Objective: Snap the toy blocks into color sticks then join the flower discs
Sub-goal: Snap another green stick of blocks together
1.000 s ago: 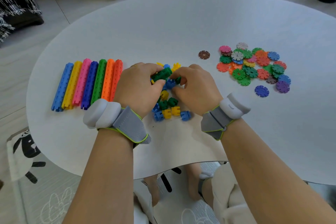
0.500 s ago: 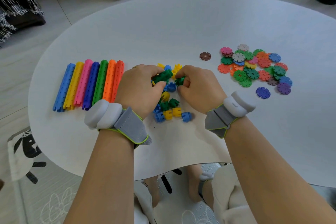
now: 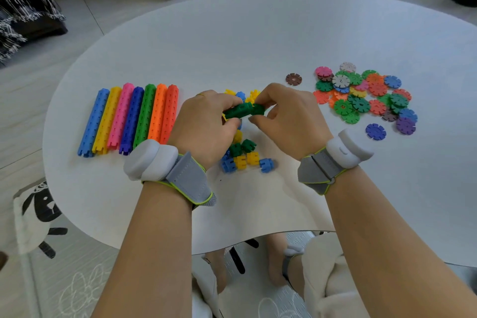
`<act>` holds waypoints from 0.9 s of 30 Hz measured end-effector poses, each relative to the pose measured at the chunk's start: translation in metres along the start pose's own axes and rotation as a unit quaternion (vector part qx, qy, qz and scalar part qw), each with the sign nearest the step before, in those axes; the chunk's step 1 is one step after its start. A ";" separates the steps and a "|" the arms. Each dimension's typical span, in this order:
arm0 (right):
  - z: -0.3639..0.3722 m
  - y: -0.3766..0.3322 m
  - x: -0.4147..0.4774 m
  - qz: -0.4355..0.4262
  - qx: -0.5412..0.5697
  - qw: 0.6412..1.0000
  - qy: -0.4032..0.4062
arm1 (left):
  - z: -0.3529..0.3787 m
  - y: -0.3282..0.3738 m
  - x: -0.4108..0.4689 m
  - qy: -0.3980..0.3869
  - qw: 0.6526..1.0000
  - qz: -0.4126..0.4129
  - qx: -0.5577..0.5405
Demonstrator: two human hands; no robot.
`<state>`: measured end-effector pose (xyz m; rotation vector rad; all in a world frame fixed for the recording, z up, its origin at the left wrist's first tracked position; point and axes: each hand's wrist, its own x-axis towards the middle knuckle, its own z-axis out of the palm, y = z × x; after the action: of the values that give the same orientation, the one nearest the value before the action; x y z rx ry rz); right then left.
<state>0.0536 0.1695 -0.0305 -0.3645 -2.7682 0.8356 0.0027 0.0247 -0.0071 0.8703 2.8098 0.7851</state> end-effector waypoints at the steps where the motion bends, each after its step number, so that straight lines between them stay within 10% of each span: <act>1: 0.001 0.000 0.000 -0.008 0.007 1.000 -0.001 | 0.001 0.001 0.000 0.000 1.000 0.005 0.001; 27: -0.001 -0.002 -0.001 -0.032 0.101 0.994 0.003 | 0.005 -0.002 0.001 0.025 0.999 0.024 -0.004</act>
<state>0.0549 0.1681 -0.0287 -0.2409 -2.6423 1.0830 0.0020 0.0254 -0.0123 0.9338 2.8377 0.8352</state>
